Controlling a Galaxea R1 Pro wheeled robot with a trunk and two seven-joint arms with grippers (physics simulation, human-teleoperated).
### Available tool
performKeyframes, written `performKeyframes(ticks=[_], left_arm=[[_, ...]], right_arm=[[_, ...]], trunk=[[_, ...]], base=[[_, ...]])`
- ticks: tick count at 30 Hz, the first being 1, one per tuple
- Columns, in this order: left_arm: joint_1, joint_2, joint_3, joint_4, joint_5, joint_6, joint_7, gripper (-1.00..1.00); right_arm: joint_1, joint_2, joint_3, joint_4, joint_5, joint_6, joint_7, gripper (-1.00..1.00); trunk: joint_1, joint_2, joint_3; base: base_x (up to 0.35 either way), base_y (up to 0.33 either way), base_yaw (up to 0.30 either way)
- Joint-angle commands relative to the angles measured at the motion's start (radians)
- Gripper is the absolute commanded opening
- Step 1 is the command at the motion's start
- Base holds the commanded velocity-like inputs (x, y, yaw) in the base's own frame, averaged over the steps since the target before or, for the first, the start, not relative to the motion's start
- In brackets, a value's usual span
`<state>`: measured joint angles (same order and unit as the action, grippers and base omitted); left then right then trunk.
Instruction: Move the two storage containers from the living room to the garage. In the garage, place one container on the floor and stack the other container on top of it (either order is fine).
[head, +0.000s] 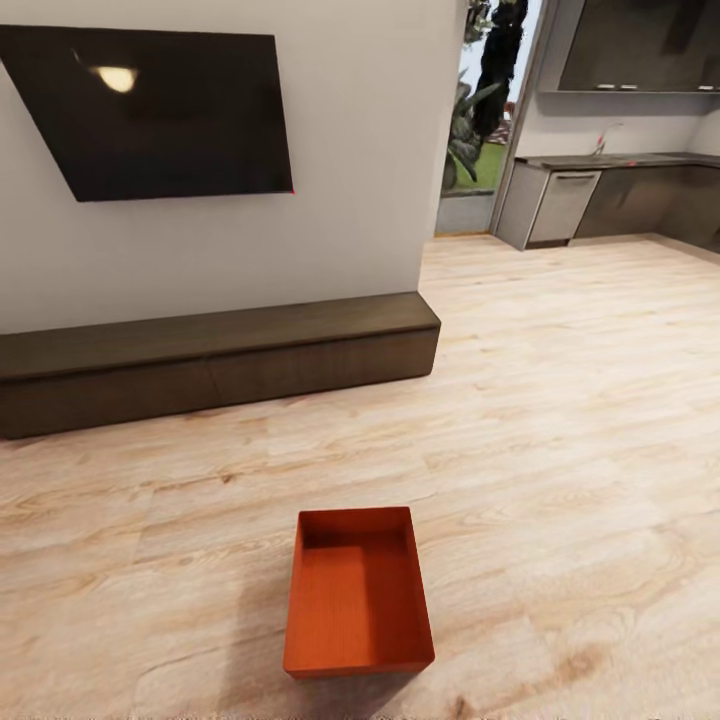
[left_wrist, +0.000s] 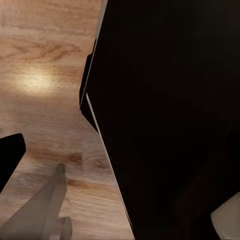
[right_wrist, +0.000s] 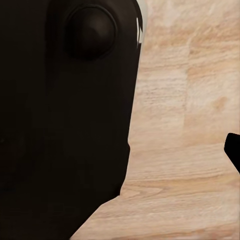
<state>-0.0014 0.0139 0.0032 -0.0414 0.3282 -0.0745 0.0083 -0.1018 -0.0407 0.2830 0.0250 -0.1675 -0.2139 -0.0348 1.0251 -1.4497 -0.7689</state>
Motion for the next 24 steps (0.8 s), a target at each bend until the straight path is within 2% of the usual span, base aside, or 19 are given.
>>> performKeyframes(ticks=[1, 6, 24], left_arm=[[0.0, 0.0, 0.0, 0.0, 0.003, -0.002, 0.001, 1.0], [0.0, -0.013, 0.004, 0.0, 0.005, -0.002, -0.002, 1.0], [0.0, -0.009, 0.003, 0.001, 0.007, -0.001, -0.001, 1.0]], right_arm=[[-0.001, 0.0, 0.009, 0.003, -0.009, -0.005, -0.001, 1.0], [-0.001, 0.001, 0.008, 0.003, -0.01, -0.005, -0.002, 1.0], [-0.001, 0.001, 0.004, 0.003, -0.011, -0.006, -0.001, 1.0]], trunk=[[0.0, 0.0, -0.002], [0.0, 0.0, -0.01], [0.0, 0.0, -0.039]], base=[[0.0, 0.0, 0.0], [0.0, 0.0, 0.0], [0.0, 0.0, 0.0]])
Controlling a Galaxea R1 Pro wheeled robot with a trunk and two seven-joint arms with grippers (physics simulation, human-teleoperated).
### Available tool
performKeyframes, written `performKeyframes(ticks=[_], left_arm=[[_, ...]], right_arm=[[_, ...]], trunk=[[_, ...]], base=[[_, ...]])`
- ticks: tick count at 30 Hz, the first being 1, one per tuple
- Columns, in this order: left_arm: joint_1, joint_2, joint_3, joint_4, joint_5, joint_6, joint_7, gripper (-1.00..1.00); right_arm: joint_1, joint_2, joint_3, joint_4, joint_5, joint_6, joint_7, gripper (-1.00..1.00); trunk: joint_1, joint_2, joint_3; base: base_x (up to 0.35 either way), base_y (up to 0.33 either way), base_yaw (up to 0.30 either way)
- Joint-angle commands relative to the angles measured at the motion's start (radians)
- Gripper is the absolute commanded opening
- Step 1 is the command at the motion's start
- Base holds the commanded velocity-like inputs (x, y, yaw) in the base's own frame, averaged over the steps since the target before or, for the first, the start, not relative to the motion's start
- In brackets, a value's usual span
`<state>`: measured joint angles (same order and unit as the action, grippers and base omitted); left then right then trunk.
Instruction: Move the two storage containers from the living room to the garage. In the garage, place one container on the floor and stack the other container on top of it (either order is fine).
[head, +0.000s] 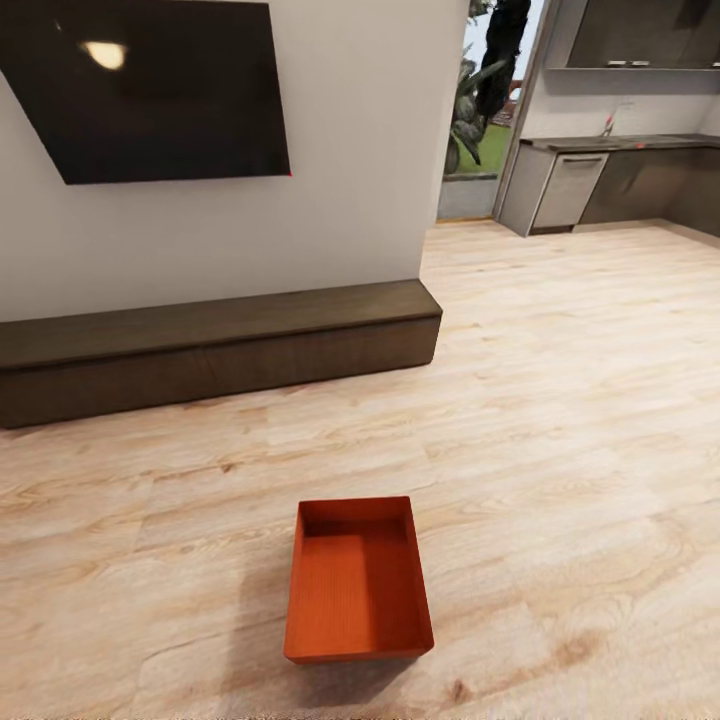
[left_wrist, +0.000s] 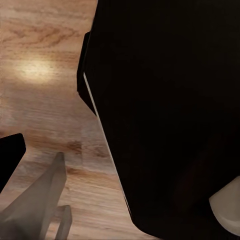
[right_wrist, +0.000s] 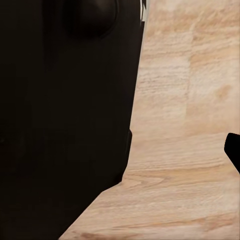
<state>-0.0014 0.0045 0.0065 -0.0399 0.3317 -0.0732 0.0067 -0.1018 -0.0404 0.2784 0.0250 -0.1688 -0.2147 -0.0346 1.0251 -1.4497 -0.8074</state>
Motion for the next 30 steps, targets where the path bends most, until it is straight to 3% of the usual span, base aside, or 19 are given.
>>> performKeyframes(ticks=[1, 30], left_arm=[[0.0, 0.001, 0.0, -0.001, 0.003, -0.002, 0.001, 1.0], [0.0, 0.008, 0.001, -0.002, 0.004, -0.003, 0.003, 1.0]], right_arm=[[-0.001, 0.0, 0.009, 0.003, -0.009, -0.005, -0.001, 1.0], [-0.001, 0.001, 0.008, 0.003, -0.008, -0.006, -0.002, 1.0]], trunk=[[0.0, 0.0, -0.002], [0.0, 0.0, -0.044]], base=[[0.0, 0.0, 0.0], [0.0, 0.0, 0.0]])
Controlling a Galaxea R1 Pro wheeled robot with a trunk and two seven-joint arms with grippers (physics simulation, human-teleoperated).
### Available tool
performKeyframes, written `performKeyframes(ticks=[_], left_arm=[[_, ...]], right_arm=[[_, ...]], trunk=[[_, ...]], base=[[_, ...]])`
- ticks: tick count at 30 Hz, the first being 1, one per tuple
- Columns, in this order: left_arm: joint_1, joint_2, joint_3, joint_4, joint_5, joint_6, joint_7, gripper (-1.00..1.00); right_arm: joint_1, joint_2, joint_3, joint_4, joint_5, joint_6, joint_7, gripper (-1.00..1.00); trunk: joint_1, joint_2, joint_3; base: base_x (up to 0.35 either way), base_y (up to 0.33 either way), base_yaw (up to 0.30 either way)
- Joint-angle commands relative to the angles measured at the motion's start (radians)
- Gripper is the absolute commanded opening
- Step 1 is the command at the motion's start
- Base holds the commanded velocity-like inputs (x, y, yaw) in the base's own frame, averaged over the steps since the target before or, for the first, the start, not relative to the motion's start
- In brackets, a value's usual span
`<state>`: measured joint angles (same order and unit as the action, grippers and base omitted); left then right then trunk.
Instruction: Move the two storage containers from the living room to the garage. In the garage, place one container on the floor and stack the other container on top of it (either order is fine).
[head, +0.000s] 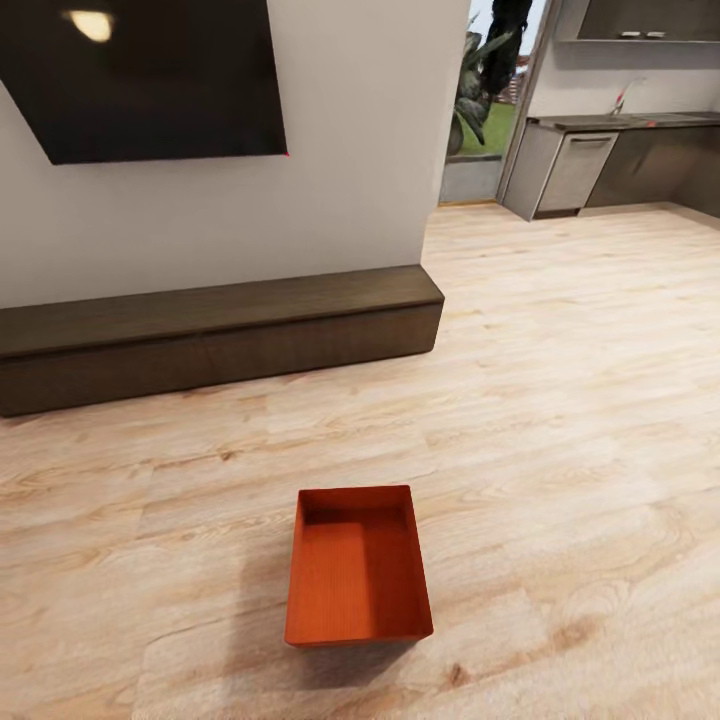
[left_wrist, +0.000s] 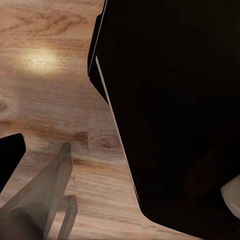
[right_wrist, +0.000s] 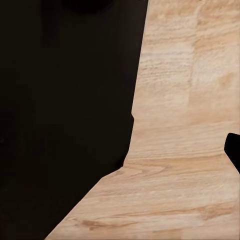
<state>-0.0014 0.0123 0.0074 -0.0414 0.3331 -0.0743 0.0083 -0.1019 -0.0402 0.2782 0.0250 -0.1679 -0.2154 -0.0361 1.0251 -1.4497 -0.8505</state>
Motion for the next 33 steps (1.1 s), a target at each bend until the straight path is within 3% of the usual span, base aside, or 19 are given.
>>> performKeyframes(ticks=[1, 20, 21, 22, 25, 26, 27, 29, 32, 33], left_arm=[[0.0, 0.0, 0.0, 0.0, 0.003, -0.002, 0.001, 1.0], [0.0, -0.001, -0.006, -0.001, -0.007, -0.002, -0.001, 1.0], [0.0, 0.008, -0.005, -0.019, -0.007, -0.002, 0.001, 1.0], [-0.001, 0.069, -0.001, -0.216, 0.0, 0.031, 0.011, 1.0], [-0.011, 0.103, 0.0, -0.307, 0.001, 0.112, 0.054, 1.0], [-0.036, 0.115, 0.0, -0.333, 0.0, 0.159, 0.077, 1.0], [-0.121, 0.128, 0.0, -0.357, -0.003, 0.222, 0.105, 1.0], [-0.23, 0.128, 0.0, -0.359, -0.004, 0.252, 0.117, 1.0], [-0.407, 0.086, -0.005, -0.353, -0.004, 0.274, 0.125, 1.0], [-0.433, 0.073, -0.006, -0.349, -0.005, 0.278, 0.127, 1.0]], right_arm=[[-0.001, 0.0, 0.009, 0.002, -0.009, -0.005, -0.001, 1.0], [-0.001, 0.005, 0.016, 0.0, -0.007, -0.003, -0.003, 1.0], [0.0, -0.001, 0.017, -0.024, -0.007, 0.006, -0.01, 1.0], [-0.041, -0.014, -0.007, -0.163, -0.02, 0.145, -0.08, 1.0], [-0.123, -0.035, -0.056, -0.206, -0.044, 0.176, -0.146, 1.0], [-0.169, -0.039, -0.075, -0.215, -0.051, 0.181, -0.165, 1.0], [-0.265, -0.039, -0.099, -0.224, -0.058, 0.183, -0.186, 1.0], [-0.352, -0.035, -0.109, -0.228, -0.061, 0.179, -0.194, 1.0], [-0.464, -0.029, -0.113, -0.226, -0.064, 0.109, -0.198, 1.0], [-0.483, -0.025, -0.114, -0.224, -0.065, 0.099, -0.198, 1.0]], trunk=[[0.0, 0.0, -0.001], [0.0, 0.0, -0.001], [0.0, 0.0, -0.001], [0.0, 0.0, -0.001], [0.0, 0.0, -0.001], [0.0, 0.0, -0.001], [0.0, 0.0, -0.001], [0.0, 0.0, -0.001], [0.0, 0.0, -0.001], [0.0, 0.0, -0.001]], base=[[0.0, 0.0, 0.0], [0.0, 0.0, 0.0], [0.0, 0.0, 0.0], [0.0, 0.0, 0.0], [0.0, 0.0, 0.0], [0.0, 0.0, 0.0], [0.0, 0.0, 0.0], [0.0, 0.0, 0.0], [0.0, 0.0, 0.0], [0.0, 0.0, 0.0]])
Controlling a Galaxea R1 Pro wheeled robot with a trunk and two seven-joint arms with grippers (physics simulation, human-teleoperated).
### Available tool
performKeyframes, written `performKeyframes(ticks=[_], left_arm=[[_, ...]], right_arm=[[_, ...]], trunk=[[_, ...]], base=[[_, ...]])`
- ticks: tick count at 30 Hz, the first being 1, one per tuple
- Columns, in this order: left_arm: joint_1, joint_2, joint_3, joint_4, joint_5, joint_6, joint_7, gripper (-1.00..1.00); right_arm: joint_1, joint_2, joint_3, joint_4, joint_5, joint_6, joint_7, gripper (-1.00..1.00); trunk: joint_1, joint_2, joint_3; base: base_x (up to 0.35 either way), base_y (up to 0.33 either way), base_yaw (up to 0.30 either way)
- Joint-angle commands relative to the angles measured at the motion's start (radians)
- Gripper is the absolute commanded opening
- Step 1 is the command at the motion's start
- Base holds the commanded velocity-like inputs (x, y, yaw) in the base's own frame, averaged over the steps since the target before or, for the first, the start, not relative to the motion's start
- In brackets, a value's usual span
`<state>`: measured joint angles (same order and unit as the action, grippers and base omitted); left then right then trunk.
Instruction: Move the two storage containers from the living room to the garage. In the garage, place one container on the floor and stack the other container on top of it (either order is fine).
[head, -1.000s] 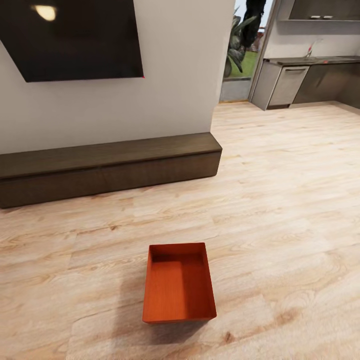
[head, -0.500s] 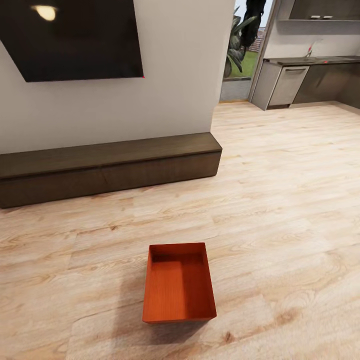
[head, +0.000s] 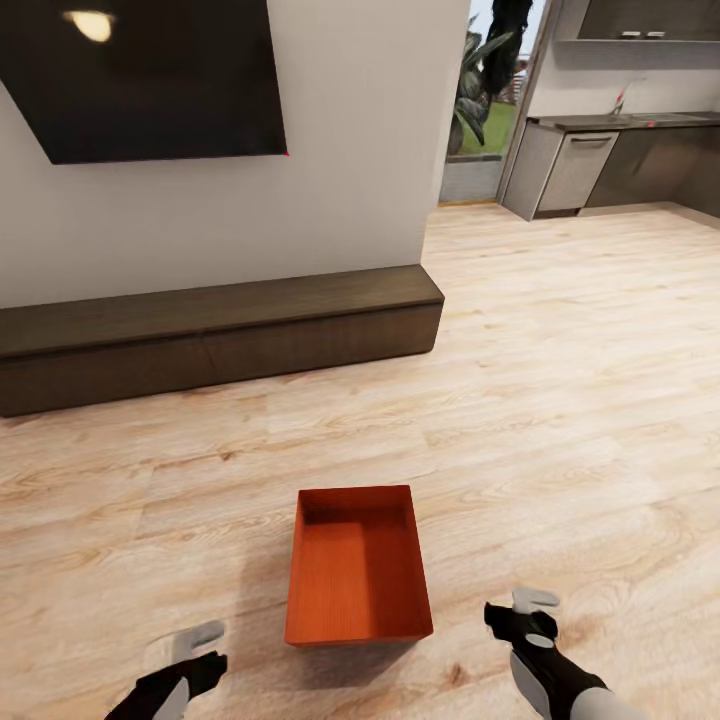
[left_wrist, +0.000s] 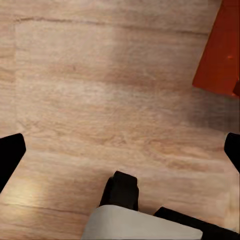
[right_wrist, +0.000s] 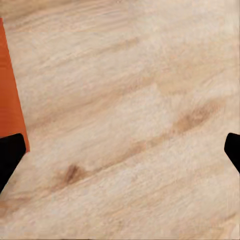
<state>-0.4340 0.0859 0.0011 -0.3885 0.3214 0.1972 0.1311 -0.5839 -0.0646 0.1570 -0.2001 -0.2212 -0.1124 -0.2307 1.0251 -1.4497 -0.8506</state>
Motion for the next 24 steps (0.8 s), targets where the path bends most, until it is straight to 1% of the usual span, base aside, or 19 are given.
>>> performKeyframes(ticks=[1, 2, 3, 4, 5, 6, 7, 8, 9, 10, 13, 16, 18, 19, 24], left_arm=[[-0.046, -0.03, -0.002, 0.006, 0.002, 0.014, 0.01, 1.0], [-0.067, -0.045, -0.003, 0.01, -0.001, 0.017, 0.014, 1.0], [-0.104, -0.074, -0.004, 0.018, -0.013, 0.022, 0.024, 1.0], [-0.134, -0.101, -0.004, 0.022, -0.032, 0.024, 0.033, 1.0], [-0.156, -0.127, -0.005, 0.021, -0.058, 0.024, 0.042, 1.0], [-0.176, -0.164, -0.006, 0.013, -0.103, 0.02, 0.049, 1.0], [-0.184, -0.184, -0.006, 0.003, -0.136, 0.019, 0.053, 1.0], [-0.19, -0.198, -0.006, -0.008, -0.169, 0.018, 0.06, 1.0], [-0.193, -0.207, -0.006, -0.017, -0.195, 0.018, 0.07, 1.0], [-0.196, -0.214, -0.004, -0.018, -0.216, 0.017, 0.087, 1.0], [-0.198, -0.22, 0.001, -0.009, -0.233, 0.015, 0.104, 1.0], [-0.199, -0.22, -0.003, 0.0, -0.244, 0.012, 0.11, 1.0], [-0.199, -0.219, -0.005, 0.004, -0.247, 0.002, 0.111, 1.0], [-0.199, -0.219, -0.007, 0.006, -0.251, -0.029, 0.111, 1.0], [-0.199, -0.222, -0.004, 0.011, -0.254, -0.086, 0.112, 1.0]], right_arm=[[-0.034, 0.019, 0.008, 0.003, -0.009, -0.016, -0.004, 1.0], [-0.047, 0.032, 0.009, 0.004, -0.008, -0.019, -0.004, 1.0], [-0.072, 0.063, 0.011, 0.006, -0.006, -0.022, -0.004, 1.0], [-0.088, 0.094, 0.013, 0.007, -0.004, -0.024, -0.004, 1.0], [-0.099, 0.121, 0.016, 0.007, -0.002, -0.025, -0.004, 1.0], [-0.108, 0.158, 0.018, 0.007, 0.003, -0.028, -0.003, 1.0], [-0.111, 0.181, 0.019, 0.005, 0.011, -0.029, -0.002, 1.0], [-0.113, 0.201, 0.02, 0.003, 0.023, -0.03, -0.001, 1.0], [-0.115, 0.218, 0.02, 0.001, 0.038, -0.031, 0.0, 1.0], [-0.116, 0.237, 0.021, 0.0, 0.062, -0.031, 0.0, 1.0], [-0.116, 0.239, 0.022, 0.0, 0.099, -0.031, 0.001, 1.0], [-0.116, 0.239, 0.02, 0.005, 0.118, -0.031, 0.004, 1.0], [-0.116, 0.239, 0.018, 0.008, 0.122, -0.034, 0.005, 1.0], [-0.116, 0.239, 0.018, 0.009, 0.125, -0.036, 0.006, 1.0], [-0.116, 0.239, 0.018, 0.01, 0.126, -0.049, 0.006, 1.0]], trunk=[[0.0, 0.0, -0.001], [0.0, 0.0, -0.001], [0.0, 0.0, -0.001], [0.0, 0.0, -0.001], [0.0, 0.0, -0.001], [0.0, 0.0, -0.001], [0.0, 0.0, -0.001], [0.0, 0.0, -0.001], [0.0, 0.0, -0.001], [0.0, 0.0, -0.001], [0.0, 0.0, -0.001], [0.0, 0.0, -0.001], [0.0, 0.0, -0.001], [0.0, 0.0, -0.001], [0.0, 0.0, -0.001]], base=[[0.0, 0.0, 0.0], [0.0, 0.0, 0.0], [0.0, 0.0, 0.0], [0.0, 0.0, 0.0], [0.0, 0.0, 0.0], [0.0, 0.0, 0.0], [0.0, 0.0, 0.0], [0.0, 0.0, 0.0], [0.0, 0.0, 0.0], [0.0, 0.0, 0.0], [0.0, 0.0, 0.0], [0.0, 0.0, 0.0], [0.0, 0.0, 0.0], [0.0, 0.0, 0.0], [0.0, 0.0, 0.0]])
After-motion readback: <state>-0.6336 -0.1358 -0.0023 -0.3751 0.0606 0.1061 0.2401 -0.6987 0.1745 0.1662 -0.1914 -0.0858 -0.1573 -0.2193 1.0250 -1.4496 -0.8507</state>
